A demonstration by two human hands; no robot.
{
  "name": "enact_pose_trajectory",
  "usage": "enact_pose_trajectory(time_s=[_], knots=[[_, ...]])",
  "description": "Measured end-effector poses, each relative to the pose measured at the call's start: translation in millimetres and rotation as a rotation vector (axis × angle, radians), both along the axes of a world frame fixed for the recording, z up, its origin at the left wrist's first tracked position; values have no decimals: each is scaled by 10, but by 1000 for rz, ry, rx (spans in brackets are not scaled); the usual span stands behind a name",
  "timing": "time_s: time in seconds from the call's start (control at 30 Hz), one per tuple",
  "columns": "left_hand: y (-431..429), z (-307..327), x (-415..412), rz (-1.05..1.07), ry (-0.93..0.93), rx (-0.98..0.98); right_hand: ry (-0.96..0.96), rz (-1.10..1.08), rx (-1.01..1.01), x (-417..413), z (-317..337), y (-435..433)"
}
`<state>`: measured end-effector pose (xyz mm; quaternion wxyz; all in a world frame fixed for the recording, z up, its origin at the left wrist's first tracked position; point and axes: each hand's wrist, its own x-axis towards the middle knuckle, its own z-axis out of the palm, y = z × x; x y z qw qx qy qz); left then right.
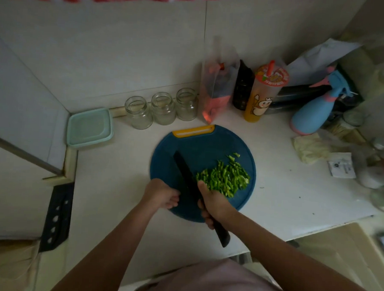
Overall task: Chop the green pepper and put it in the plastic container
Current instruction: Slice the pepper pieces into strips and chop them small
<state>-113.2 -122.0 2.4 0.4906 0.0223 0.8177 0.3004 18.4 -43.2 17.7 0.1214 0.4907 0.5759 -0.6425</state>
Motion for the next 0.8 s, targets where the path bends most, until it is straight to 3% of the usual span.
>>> enact_pose_trajectory(time_s=[0.13, 0.2, 0.27, 0.4, 0.47, 0.63, 0.8], knots=[[167, 82, 148, 2, 20, 142, 113, -45, -46, 99, 223, 268], [236, 169, 159, -47, 93, 187, 146, -2, 103, 142, 320, 419], [280, 279, 130, -94, 198, 174, 109, 148, 398, 179, 419, 582], [249, 518, 121, -421, 847, 62, -168, 665, 992, 269, 642, 832], [230, 630, 247, -559, 1027, 164, -281, 805, 1182, 313, 719, 881], [380, 580, 598, -1034, 1007, 136, -351, 957, 1320, 386, 774, 913], [571, 461, 808, -1104, 1035, 166, -348, 1035, 1337, 431, 724, 901]])
